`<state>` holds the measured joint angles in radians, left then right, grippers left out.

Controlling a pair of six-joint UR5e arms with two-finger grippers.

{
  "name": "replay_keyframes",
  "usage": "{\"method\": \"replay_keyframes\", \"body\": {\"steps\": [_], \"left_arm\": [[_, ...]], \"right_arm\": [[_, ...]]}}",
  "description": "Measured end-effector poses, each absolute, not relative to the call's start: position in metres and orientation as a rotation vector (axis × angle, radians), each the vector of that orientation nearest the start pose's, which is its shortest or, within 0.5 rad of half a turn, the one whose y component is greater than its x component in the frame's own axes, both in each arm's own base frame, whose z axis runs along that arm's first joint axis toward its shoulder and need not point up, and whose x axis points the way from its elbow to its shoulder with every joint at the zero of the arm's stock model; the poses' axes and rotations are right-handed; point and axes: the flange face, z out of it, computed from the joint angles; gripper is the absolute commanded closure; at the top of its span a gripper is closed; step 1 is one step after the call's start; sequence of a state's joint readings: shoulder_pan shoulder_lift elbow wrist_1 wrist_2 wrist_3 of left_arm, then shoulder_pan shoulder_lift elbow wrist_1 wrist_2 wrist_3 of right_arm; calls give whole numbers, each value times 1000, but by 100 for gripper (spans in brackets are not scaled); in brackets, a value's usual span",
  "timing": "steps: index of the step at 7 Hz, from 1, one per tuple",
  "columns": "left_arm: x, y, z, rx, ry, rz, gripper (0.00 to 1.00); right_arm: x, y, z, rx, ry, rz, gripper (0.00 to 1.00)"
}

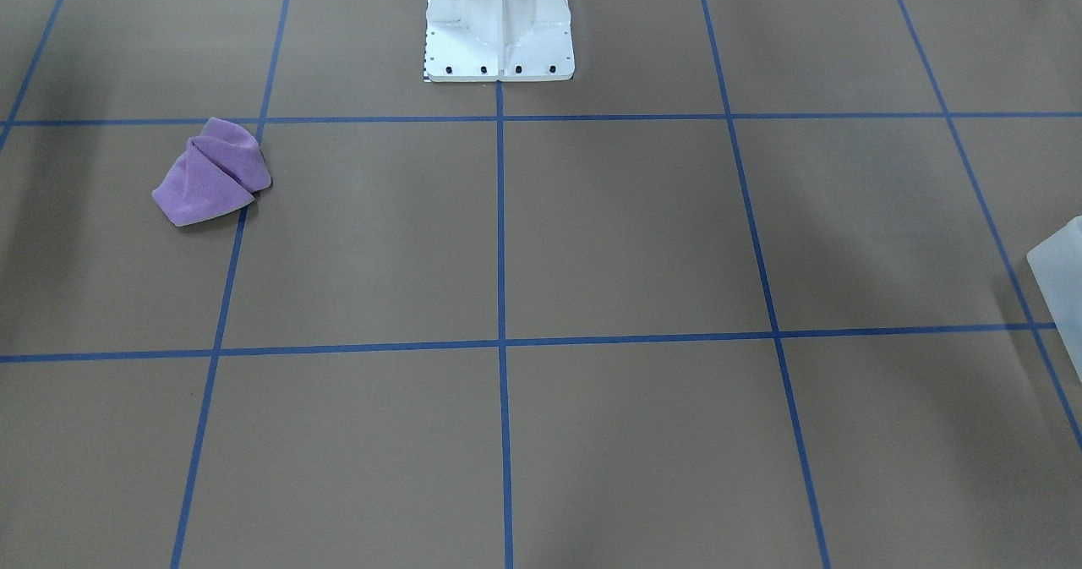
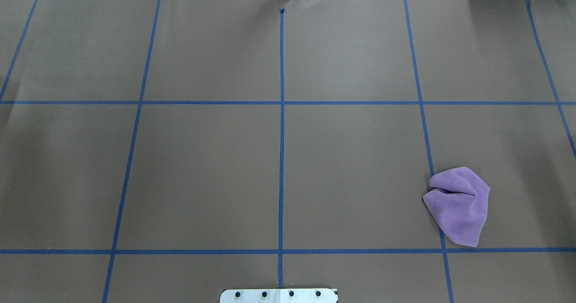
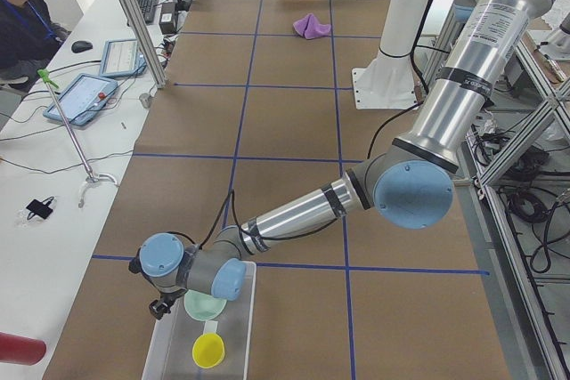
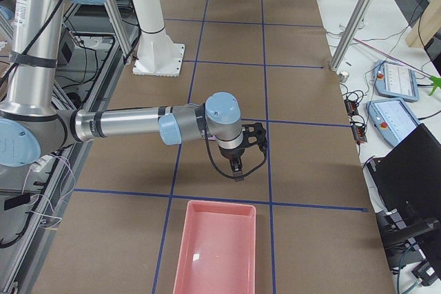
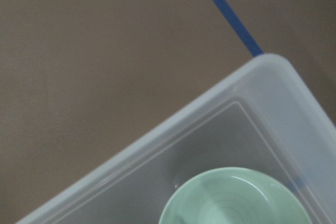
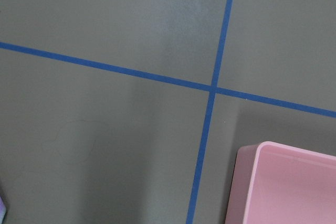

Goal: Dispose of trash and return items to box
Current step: 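Lower the green bowl into the clear bin and release it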

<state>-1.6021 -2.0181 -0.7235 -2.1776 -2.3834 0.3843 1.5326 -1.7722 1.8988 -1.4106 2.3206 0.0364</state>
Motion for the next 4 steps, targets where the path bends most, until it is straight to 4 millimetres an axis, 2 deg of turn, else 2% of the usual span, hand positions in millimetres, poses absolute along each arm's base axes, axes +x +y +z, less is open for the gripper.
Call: {"method": "replay_keyframes", "body": {"steps": [1, 2, 3, 4], "left_arm": [[-99, -670, 695, 331, 799, 355, 2], [-105, -671, 642, 283, 822, 290, 2], [-104, -651, 615, 234, 835, 243, 2], [-101, -618, 623, 190, 842, 217, 2]], "right_arm": [[45, -427, 564, 243, -766, -95, 0], [37, -432, 558, 238, -779, -83, 0], [28, -436, 551, 237, -791, -70, 0], [19, -438, 547, 239, -801, -58, 0]]}}
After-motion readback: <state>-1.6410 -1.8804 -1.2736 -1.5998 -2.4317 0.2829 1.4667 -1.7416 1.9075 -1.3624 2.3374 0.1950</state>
